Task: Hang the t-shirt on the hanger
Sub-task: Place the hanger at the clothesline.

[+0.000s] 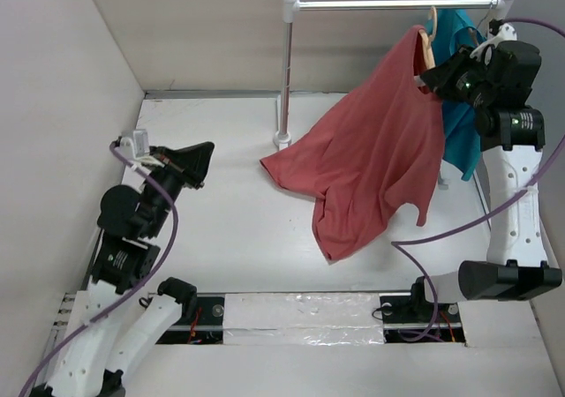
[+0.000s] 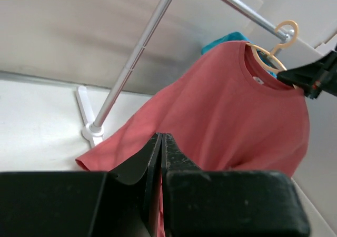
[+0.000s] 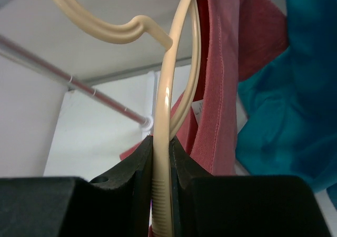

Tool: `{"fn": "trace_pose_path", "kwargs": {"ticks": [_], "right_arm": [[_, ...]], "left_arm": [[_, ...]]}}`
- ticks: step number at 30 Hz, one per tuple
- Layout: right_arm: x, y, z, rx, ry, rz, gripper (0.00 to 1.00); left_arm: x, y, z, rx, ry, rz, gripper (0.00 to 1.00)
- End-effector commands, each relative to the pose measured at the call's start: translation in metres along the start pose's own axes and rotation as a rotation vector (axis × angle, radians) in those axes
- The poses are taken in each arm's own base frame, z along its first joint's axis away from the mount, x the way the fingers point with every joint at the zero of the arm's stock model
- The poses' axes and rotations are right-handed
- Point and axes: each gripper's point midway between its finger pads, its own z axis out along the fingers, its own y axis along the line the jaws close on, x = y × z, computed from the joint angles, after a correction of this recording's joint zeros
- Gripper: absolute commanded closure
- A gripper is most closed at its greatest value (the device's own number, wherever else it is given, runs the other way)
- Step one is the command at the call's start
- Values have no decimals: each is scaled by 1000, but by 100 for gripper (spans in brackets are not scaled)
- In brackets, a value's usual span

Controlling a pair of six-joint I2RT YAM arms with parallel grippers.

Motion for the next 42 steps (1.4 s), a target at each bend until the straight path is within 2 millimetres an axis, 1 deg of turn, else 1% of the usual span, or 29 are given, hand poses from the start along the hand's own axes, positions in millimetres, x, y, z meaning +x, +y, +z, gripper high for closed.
{"fn": "trace_pose_path", "kwargs": {"ticks": [1, 3, 4, 5, 6, 7, 8, 9, 10, 11, 12, 14, 15, 17, 18, 19, 20, 21, 22, 25, 27, 29, 32, 33, 37, 38, 40, 41, 42], "right_arm": [[-86, 20, -22, -32, -289, -52, 100], [-98, 18, -24, -24, -322, -53, 100], [-102, 5, -18, 4, -322, -43, 100], [-105, 0, -16, 10, -325, -37, 100], [-113, 1, -16, -2, -342, -39, 100], [-113, -7, -6, 1, -330, -21, 100], [-117, -14, -4, 6, -335, -13, 100], [-119, -11, 0, -17, -334, -10, 100], [-121, -16, 2, -12, -337, 0, 100], [-121, -25, 10, 1, -328, 9, 100], [-124, -26, 10, -6, -334, 6, 100], [-127, -33, 13, -16, -341, 24, 100], [-132, -36, 10, -35, -351, 21, 100], [-133, -41, 11, -44, -348, 36, 100], [-129, -45, 19, -48, -325, 42, 100], [-128, -52, 22, -42, -315, 46, 100], [-126, -53, 27, -48, -302, 49, 100], [-121, -63, 34, -41, -282, 56, 100], [-117, -66, 36, -37, -273, 56, 100], [-100, -82, 53, -30, -230, 69, 100], [-92, -88, 60, -26, -208, 69, 100], [-88, -92, 63, -22, -197, 68, 100], [-90, -90, 62, -24, -201, 65, 100], [-92, -93, 60, -20, -206, 65, 100], [-92, -89, 59, -33, -194, 71, 100], [-87, -87, 61, -36, -184, 71, 91], [-89, -81, 54, -19, -212, 64, 74], [-83, -87, 53, 1, -210, 69, 59], [-90, -79, 41, -1, -244, 55, 52]], "left_arm": [[5, 6, -17, 5, -6, 90, 100], [15, 15, -19, -20, 31, 125, 100], [22, 21, -21, -36, 50, 132, 97], [29, 27, -23, -56, 65, 140, 89], [33, 31, -24, -64, 70, 145, 80], [42, 38, -27, -74, 82, 148, 71], [47, 42, -28, -85, 90, 150, 63], [48, 44, -30, -89, 88, 153, 61], [53, 48, -32, -94, 95, 162, 60], [50, 46, -35, -87, 76, 167, 60], [47, 53, -36, -119, 57, 175, 60], [46, 57, -39, -138, 42, 182, 61], [45, 56, -38, -135, 40, 182, 61], [47, 55, -36, -126, 47, 186, 61], [47, 54, -36, -122, 49, 187, 61], [48, 55, -35, -124, 53, 190, 61], [47, 54, -35, -121, 51, 190, 61], [48, 56, -35, -127, 52, 191, 61], [47, 56, -35, -128, 48, 191, 61], [47, 56, -35, -130, 45, 194, 61], [47, 56, -34, -128, 48, 194, 61], [48, 56, -33, -127, 49, 194, 61], [49, 56, -33, -127, 52, 197, 61], [49, 56, -33, -127, 52, 195, 61], [49, 56, -33, -125, 55, 195, 61], [49, 56, -33, -121, 55, 195, 60], [50, 56, -33, -122, 57, 195, 59], [49, 55, -34, -121, 55, 195, 59], [50, 56, -33, -123, 58, 196, 58]]}}
